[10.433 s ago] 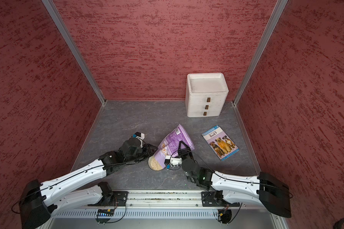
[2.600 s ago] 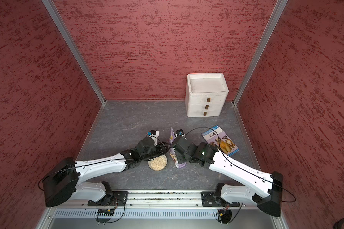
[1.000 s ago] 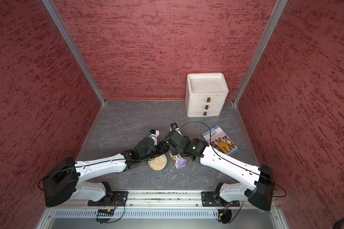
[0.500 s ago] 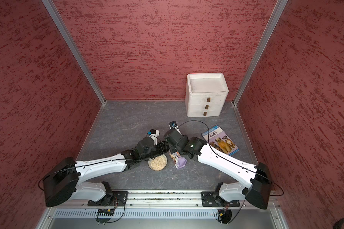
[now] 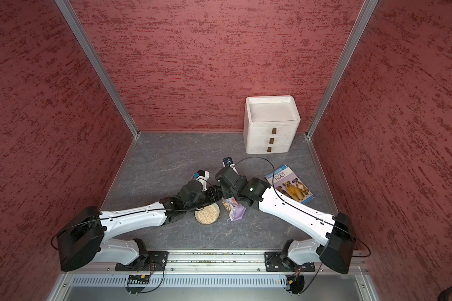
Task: Pour the oats into the breakfast bowl
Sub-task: Close the oats bag at the center of the board.
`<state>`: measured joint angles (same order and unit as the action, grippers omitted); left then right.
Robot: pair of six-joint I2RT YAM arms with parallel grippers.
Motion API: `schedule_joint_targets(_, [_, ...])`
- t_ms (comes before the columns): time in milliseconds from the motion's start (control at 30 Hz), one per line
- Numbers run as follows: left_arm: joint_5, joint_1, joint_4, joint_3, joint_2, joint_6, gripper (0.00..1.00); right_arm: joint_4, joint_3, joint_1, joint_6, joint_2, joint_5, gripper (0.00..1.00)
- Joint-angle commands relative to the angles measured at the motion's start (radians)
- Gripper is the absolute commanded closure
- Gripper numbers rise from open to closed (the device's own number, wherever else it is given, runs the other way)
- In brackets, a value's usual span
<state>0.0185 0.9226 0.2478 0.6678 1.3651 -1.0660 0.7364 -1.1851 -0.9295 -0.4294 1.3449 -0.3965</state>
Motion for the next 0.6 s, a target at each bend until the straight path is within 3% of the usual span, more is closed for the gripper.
schedule_joint_targets(0, [-0.002,0.005,0.022,-0.004,0.012,0.003,0.59,-0.052,-0.033,0.018,0.006,0.016,0.006,0.75])
schedule_joint_targets(100, [-0.002,0.005,0.022,-0.003,0.011,0.003,0.59,-0.064,-0.047,0.025,0.022,0.032,0.018,0.8])
schedule_joint_targets(167, [0.0,0.005,0.024,-0.004,0.011,0.003,0.59,-0.066,-0.059,0.031,0.031,0.045,0.022,1.0])
schedule_joint_targets(500, [0.001,0.005,0.027,-0.003,0.014,0.003,0.59,-0.086,-0.066,0.049,0.023,0.042,0.023,1.0])
schedule_joint_targets(567, [0.001,0.005,0.027,-0.004,0.016,0.003,0.59,-0.076,-0.077,0.056,0.024,0.056,0.018,0.81])
